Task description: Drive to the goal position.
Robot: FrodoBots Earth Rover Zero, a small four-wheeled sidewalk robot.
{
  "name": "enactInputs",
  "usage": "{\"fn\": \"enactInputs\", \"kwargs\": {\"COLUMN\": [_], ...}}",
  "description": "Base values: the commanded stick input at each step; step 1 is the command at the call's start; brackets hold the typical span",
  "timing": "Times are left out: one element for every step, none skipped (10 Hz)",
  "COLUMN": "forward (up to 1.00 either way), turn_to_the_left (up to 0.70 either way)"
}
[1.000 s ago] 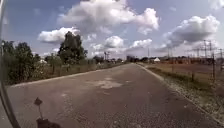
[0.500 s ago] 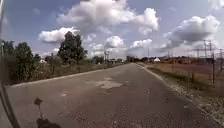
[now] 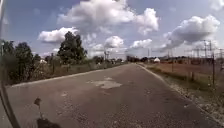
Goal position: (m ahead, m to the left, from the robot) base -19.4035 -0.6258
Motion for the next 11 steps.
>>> {"fn": "enactInputs", "kwargs": {"forward": [0.04, 0.04, 0.04, 0.04, 0.04, 0.04, 0.04, 0.04, 0.04, 0.04, 0.04], "turn_to_the_left": [0.0, 0.0, 0.0, 0.0, 0.0, 0.0, 0.0, 0.0, 0.0, 0.0, 0.0]}}
